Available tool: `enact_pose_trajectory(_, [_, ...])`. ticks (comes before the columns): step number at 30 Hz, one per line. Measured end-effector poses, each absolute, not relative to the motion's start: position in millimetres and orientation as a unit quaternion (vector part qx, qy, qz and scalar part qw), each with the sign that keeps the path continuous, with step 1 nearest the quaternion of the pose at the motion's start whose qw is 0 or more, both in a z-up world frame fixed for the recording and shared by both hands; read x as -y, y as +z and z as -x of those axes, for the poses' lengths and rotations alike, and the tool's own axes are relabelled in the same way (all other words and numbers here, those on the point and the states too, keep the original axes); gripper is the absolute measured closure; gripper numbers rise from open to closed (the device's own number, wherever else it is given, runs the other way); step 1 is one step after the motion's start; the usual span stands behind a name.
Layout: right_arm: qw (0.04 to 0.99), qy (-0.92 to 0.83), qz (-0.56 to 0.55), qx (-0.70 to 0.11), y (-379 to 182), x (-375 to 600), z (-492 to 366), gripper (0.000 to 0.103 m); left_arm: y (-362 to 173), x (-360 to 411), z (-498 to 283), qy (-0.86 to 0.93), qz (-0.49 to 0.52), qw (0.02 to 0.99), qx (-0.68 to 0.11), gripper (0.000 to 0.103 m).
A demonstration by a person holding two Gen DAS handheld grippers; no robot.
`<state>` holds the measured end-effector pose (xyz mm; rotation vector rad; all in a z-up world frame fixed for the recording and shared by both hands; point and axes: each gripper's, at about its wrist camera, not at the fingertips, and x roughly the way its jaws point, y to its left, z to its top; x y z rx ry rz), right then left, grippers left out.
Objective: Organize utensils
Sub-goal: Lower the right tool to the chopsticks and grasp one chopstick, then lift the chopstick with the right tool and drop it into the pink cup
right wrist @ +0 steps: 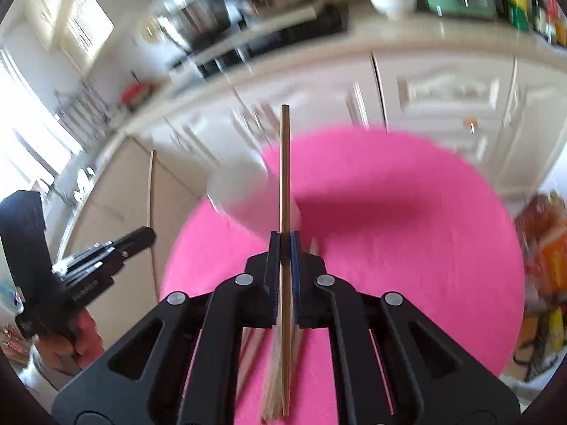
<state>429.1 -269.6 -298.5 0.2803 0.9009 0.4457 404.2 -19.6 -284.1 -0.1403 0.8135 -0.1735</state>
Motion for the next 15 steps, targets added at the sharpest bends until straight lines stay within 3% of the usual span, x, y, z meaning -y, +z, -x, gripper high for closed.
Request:
enact_pose_trajectory(8, [0.908, 0.239, -0.174, -0.296, -246, 236, -470, 0.097, -221, 28, -450, -0.076, 0.102, 0.955, -0.269, 0.098])
enact_pose_trajectory(15, [0.923, 0.223, -0.202, -0.238, -252, 219, -504, 0.097, -224, 29, -492, -0.054, 0.126, 0.963, -0.231, 0.098])
